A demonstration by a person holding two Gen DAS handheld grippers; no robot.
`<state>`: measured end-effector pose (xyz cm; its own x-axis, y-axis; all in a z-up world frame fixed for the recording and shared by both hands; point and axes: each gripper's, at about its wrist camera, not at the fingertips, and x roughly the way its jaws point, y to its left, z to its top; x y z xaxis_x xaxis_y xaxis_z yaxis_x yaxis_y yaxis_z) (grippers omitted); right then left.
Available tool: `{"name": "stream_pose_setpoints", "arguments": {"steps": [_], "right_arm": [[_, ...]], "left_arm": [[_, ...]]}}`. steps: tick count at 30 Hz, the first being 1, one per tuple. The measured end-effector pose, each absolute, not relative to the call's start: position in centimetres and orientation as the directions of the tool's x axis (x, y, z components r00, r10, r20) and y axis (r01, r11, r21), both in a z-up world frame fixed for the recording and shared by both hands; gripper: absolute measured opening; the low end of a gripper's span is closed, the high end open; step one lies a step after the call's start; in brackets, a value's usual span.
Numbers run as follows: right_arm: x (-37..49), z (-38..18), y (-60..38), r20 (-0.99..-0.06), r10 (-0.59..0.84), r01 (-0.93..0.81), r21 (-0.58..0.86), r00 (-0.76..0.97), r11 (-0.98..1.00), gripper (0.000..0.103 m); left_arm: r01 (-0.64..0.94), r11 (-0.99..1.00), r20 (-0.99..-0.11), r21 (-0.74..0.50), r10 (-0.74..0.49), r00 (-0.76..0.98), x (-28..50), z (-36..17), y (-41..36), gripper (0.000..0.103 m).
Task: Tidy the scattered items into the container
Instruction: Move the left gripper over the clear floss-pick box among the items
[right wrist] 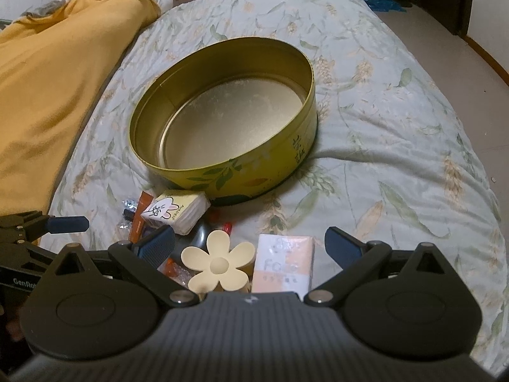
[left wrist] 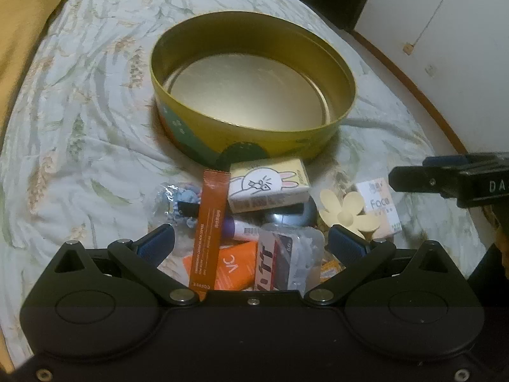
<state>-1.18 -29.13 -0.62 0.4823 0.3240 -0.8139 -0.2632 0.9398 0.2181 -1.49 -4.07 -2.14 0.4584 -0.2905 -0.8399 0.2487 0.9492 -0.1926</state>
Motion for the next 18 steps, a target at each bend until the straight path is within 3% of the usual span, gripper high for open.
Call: {"name": "stream_pose_setpoints", "arguments": {"steps": [18], "right_arm": [[-1.1, -0.9, -29.0, -0.824, 0.317, -0.271, 0.207, 0.469, 0.94, 0.103]], "left_arm": [[0.303, 0.937, -0.851, -0.172, -0.296, 0.433, -2.0, -2.7, -5.3, 0.102]]}}
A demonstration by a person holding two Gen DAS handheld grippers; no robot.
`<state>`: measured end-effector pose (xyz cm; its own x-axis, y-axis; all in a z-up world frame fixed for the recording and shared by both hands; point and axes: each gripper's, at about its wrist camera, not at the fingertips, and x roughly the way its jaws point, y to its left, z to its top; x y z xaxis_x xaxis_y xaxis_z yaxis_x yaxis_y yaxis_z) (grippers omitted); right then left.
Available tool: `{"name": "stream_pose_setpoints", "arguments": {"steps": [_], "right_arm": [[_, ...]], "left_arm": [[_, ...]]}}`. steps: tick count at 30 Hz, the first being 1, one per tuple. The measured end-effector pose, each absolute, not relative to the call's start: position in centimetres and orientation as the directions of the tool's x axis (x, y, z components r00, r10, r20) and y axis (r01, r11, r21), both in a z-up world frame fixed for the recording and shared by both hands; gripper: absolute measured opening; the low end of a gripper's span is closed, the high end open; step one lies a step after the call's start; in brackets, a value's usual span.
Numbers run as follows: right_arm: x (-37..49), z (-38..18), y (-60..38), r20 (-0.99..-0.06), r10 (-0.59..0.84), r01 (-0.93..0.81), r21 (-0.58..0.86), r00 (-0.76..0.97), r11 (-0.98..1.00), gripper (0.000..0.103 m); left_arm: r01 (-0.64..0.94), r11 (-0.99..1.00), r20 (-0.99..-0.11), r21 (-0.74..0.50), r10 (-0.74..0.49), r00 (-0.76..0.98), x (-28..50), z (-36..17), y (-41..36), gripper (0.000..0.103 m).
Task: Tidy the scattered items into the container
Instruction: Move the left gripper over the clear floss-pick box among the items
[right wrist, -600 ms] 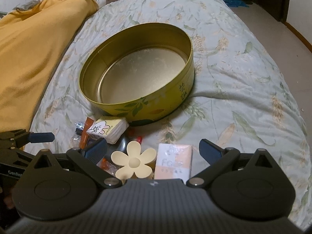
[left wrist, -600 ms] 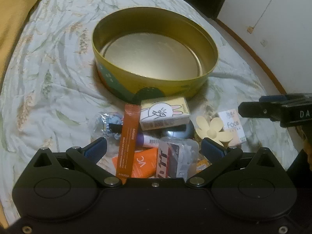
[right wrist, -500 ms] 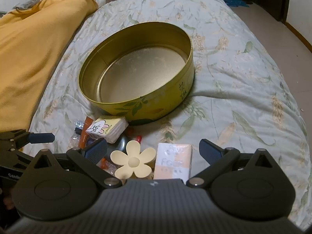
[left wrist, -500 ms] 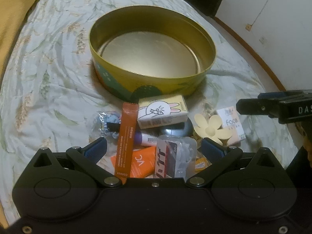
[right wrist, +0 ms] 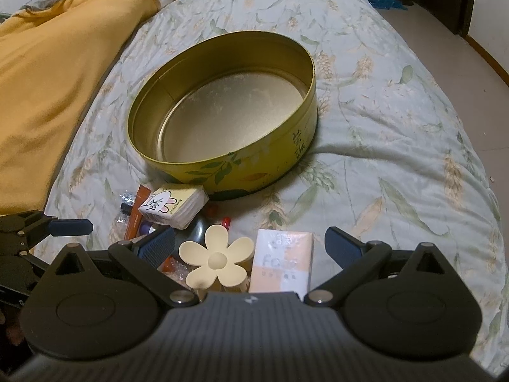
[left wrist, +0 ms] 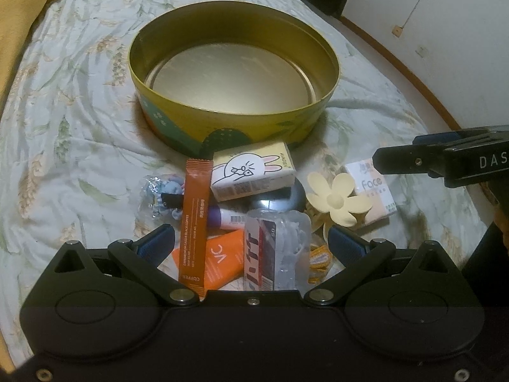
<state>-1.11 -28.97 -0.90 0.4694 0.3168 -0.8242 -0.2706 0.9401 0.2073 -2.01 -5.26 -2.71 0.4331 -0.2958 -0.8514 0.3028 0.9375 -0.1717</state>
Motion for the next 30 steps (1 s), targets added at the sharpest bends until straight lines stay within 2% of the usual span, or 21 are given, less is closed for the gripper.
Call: {"name": "stream_pose_setpoints", "arguments": {"steps": [30], "right_arm": [[-1.2, -1.3, -28.6, -0.838, 0.31, -0.287, 0.193, 0.449, 0.938, 0.103]], "left_arm": [[0.359, 0.92, -0.868, -0.157, -0.302, 0.394, -2.5, -3.6, -6.6, 0.102]]}}
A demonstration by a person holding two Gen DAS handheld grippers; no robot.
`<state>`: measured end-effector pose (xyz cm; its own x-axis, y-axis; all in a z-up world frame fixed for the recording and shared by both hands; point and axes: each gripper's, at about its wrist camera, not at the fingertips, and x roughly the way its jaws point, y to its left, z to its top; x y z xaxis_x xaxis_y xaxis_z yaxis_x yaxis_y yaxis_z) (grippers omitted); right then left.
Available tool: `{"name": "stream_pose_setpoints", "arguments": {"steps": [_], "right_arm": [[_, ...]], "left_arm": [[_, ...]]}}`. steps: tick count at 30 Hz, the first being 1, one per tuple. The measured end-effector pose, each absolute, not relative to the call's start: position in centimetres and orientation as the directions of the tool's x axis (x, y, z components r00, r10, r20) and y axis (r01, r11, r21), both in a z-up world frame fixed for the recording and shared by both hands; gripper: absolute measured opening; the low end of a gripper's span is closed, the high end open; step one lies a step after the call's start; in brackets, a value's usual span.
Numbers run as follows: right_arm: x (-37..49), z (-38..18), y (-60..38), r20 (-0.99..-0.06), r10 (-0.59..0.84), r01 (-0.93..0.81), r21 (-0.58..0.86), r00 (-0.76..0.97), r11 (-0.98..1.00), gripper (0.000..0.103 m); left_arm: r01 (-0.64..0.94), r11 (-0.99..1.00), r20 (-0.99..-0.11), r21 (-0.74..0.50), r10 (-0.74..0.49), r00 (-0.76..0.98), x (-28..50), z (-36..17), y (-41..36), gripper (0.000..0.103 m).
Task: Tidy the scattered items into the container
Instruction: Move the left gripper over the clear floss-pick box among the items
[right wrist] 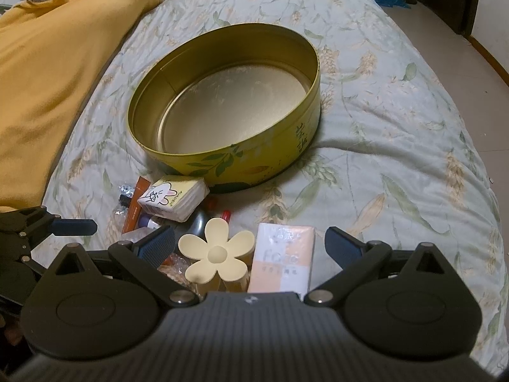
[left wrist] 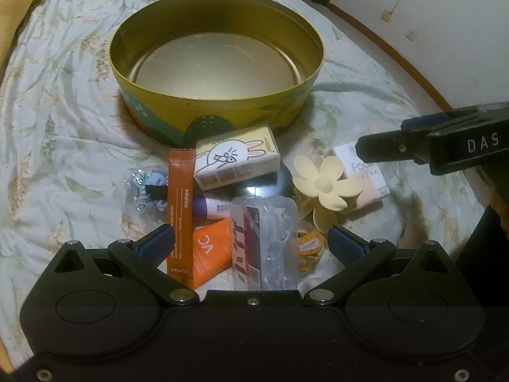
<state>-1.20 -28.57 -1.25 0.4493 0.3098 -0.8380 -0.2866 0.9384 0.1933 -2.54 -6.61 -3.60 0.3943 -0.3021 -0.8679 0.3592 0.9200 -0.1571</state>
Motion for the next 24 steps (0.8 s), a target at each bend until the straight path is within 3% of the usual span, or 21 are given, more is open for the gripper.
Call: {"name": "stream_pose_setpoints", "arguments": {"steps": [24], "right_arm": [[-1.4, -1.4, -28.3, -0.841, 0.309, -0.304, 0.183, 0.445, 0.935, 0.103]], "left_arm": [[0.397, 0.906, -0.896, -0.149, -0.293, 0.333, -2.8, -5.3, -8.2, 0.101]]}}
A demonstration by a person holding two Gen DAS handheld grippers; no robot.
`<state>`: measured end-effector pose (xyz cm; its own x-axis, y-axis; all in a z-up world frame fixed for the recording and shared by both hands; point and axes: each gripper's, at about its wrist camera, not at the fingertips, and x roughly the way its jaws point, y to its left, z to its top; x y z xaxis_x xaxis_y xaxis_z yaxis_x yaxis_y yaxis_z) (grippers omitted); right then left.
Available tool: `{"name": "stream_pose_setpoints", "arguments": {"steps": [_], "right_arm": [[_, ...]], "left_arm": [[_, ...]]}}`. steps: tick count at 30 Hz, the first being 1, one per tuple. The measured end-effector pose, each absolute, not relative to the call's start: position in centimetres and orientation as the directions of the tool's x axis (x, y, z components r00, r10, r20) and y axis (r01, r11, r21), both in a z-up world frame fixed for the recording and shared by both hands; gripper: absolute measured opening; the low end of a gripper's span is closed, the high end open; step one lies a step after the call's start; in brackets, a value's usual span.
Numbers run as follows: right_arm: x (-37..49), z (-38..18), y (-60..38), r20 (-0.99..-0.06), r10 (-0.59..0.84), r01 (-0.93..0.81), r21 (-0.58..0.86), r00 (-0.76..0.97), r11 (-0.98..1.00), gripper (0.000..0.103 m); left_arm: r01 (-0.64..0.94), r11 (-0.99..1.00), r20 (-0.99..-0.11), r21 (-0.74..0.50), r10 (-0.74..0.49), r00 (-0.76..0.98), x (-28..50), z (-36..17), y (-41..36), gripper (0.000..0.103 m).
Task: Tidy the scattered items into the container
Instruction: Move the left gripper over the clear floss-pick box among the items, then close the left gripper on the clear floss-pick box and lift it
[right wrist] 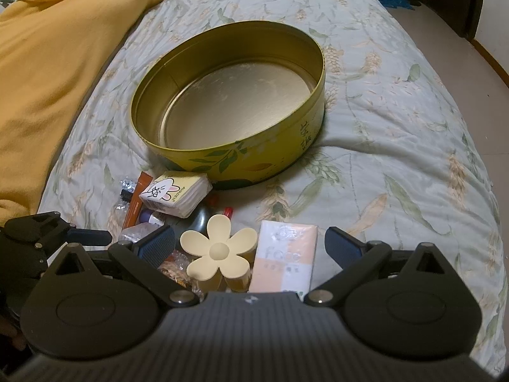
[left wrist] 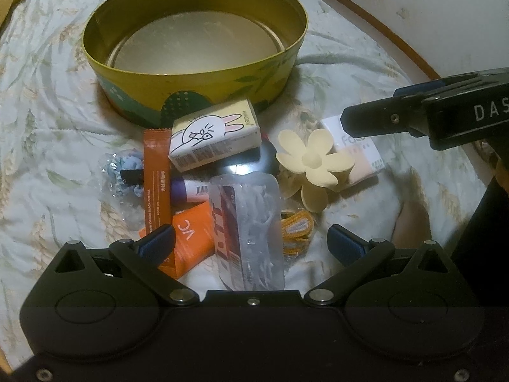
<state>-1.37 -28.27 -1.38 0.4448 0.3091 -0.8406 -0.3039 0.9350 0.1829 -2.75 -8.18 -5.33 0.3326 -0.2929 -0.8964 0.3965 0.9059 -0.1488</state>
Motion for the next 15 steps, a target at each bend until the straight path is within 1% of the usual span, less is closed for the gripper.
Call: {"name": "stream_pose_setpoints", "arguments": {"steps": [4, 7, 10, 12, 13, 15], "right_arm": [[-1.4, -1.4, -28.3, -0.841, 0.309, -0.303, 0.183, 0.445, 0.935, 0.103], [-1.4, -1.4, -28.3, -0.841, 0.309, -0.304, 0.183, 0.445, 0.935, 0.103], [-1.4, -1.4, -28.3, -0.841, 0.309, -0.304, 0.183, 0.444, 0.935, 0.103], [-1.4, -1.4, -28.3, -0.841, 0.309, -0.305, 0.182, 0.445, 0.935, 0.103], [-1.5, -1.4, -28.3, -0.841, 0.309, -0.306, 0.182, 0.445, 0.935, 0.103], [-1.5, -1.4, -28.2, -0.841, 0.31, -0.305, 0.183, 0.444, 0.934, 0.103]], "left_arm": [[0.393, 0.906, -0.897, -0.155, -0.296, 0.328, -2.7, -5.5, -8.2, 0.101], [0.382, 0.911, -0.898, -0.155, -0.291, 0.33, -2.6, -5.6, -8.2, 0.098], [0.37, 0.916, -0.905, -0.157, -0.283, 0.318, -2.4, -6.0, -8.1, 0.088], [0.366, 0.917, -0.91, -0.156, -0.277, 0.308, -2.3, -6.3, -8.1, 0.077], [0.365, 0.918, -0.912, -0.153, -0.274, 0.305, -2.3, -6.4, -8.1, 0.074], [0.361, 0.92, -0.914, -0.155, -0.272, 0.3, -2.2, -6.5, -8.1, 0.06]]}}
